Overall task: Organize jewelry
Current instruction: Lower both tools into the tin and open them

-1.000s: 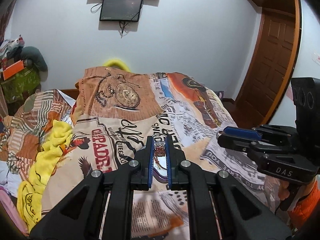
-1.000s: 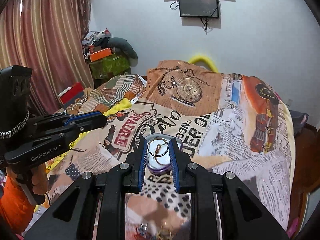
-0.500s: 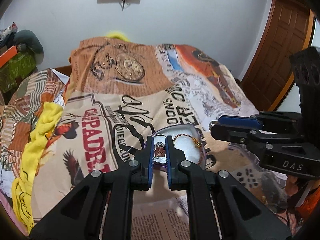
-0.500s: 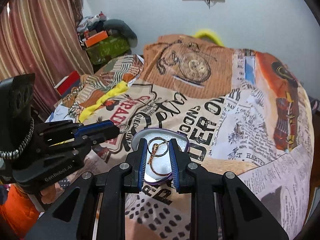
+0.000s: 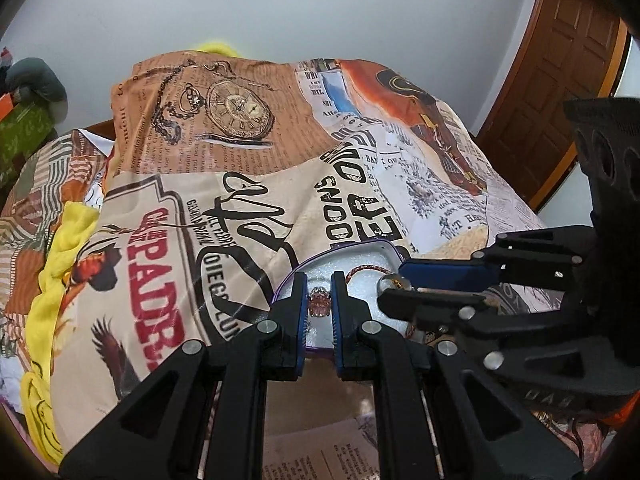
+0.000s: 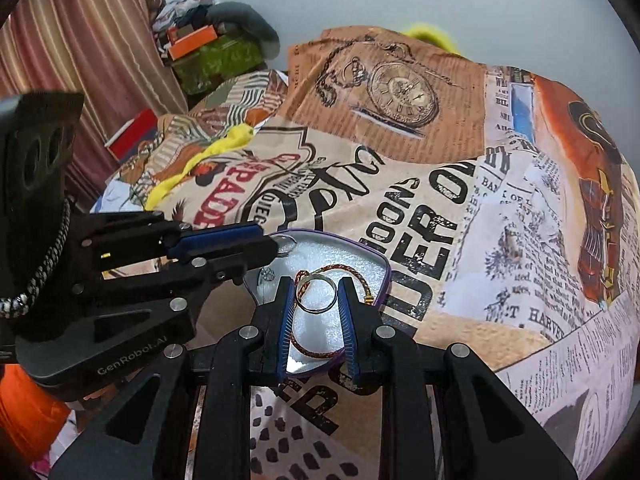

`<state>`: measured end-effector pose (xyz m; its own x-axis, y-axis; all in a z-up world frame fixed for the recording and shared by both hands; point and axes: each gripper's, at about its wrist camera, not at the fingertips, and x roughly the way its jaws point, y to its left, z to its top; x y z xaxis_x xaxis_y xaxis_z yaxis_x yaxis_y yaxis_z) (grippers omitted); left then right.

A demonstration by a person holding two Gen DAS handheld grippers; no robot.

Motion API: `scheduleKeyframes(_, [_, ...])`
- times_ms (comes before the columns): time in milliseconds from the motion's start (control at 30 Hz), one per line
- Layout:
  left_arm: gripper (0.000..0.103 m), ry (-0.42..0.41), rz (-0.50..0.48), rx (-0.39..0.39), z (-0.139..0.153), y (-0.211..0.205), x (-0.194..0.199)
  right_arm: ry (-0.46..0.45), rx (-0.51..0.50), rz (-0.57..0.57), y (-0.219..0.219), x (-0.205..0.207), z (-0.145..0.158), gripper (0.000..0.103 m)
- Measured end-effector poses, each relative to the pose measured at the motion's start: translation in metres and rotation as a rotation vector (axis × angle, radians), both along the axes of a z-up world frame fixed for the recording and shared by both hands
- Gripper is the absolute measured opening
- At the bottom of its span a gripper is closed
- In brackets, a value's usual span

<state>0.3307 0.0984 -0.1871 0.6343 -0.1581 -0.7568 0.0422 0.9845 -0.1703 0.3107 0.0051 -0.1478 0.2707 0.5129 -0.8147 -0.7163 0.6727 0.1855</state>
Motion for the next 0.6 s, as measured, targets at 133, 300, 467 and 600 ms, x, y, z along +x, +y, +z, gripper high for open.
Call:
scheduleKeyframes(133, [0.009, 0.002, -0.006, 0.008, 0.000, -0.001, 0.001, 0.001, -0.017, 0.008, 0.003, 0.001, -0.005, 0.020])
scheduleKeyframes(300, [0.009, -0.010, -0.002, 0.041, 0.005, -0.004, -0.002, -0.004, -0.035, 0.017, 0.005, 0.000, -0.008, 0.020])
scheduleKeyframes(467, [0.010, -0.027, 0.002, 0.076, 0.014, -0.006, -0.009, -0.020, -0.072, 0.015, 0.009, -0.003, -0.009, 0.020])
scheduleKeyframes(600, [0.011, -0.042, 0.013, 0.091, 0.022, -0.006, -0.016, -0.007, -0.079, 0.002, 0.008, -0.003, -0.005, 0.022])
